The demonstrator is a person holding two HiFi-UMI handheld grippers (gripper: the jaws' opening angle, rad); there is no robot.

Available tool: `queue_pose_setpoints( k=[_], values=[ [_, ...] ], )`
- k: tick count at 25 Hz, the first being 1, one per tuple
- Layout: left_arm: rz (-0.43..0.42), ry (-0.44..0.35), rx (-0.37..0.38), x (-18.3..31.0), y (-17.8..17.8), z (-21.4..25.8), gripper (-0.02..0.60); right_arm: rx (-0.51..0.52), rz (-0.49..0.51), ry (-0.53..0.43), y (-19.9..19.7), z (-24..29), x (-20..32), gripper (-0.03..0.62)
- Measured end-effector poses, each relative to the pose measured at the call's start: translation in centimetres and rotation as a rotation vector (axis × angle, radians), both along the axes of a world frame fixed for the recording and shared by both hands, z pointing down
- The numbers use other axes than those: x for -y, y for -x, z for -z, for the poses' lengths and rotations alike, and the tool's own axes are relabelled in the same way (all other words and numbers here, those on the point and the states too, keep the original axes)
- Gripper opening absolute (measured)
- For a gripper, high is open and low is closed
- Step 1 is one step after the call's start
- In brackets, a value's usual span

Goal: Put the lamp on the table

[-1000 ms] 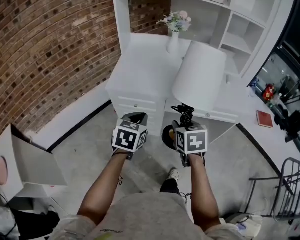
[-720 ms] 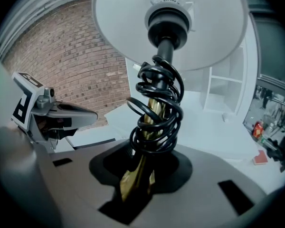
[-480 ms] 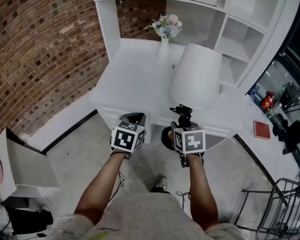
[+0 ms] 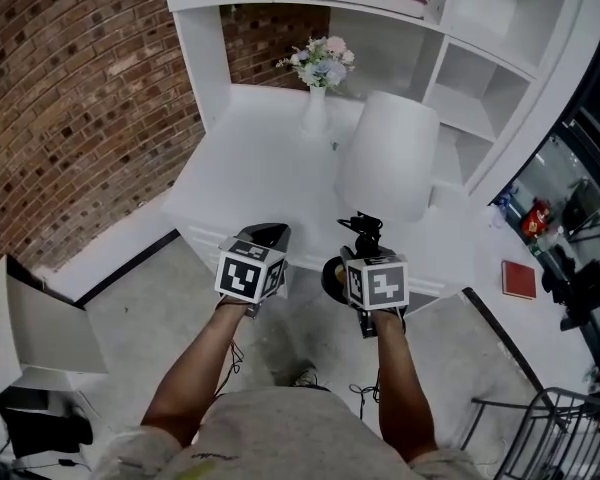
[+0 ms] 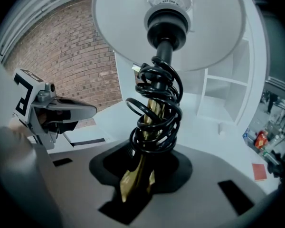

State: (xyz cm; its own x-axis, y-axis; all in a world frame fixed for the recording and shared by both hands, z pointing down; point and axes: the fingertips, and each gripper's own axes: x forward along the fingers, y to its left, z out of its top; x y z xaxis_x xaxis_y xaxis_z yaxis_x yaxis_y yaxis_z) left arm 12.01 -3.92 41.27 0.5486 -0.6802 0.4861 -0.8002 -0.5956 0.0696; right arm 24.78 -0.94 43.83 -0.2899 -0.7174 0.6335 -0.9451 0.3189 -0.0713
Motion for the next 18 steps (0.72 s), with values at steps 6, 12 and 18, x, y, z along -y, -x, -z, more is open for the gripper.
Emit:
queue_pose_setpoints(
  k=[6,12,18],
  values=[
    [0.015,0.025,0.008,1.8,-1.4,-0.2,-0.005,-0.006,0.017,0.004,-1.8,-0.1,1.4,0.118],
    [0.012,0.028,0.039,2.9,-2.2,-0.6,-0.005,-0.005,0.032,-0.001,-2.3,-0.3,2.7,0.117],
    [0.033,0.028,0.041,3.7,-2.4,-0.6,-0.005,-0.006,0.053,0.004,-2.6,-0.6,3.5,0.117]
  ],
)
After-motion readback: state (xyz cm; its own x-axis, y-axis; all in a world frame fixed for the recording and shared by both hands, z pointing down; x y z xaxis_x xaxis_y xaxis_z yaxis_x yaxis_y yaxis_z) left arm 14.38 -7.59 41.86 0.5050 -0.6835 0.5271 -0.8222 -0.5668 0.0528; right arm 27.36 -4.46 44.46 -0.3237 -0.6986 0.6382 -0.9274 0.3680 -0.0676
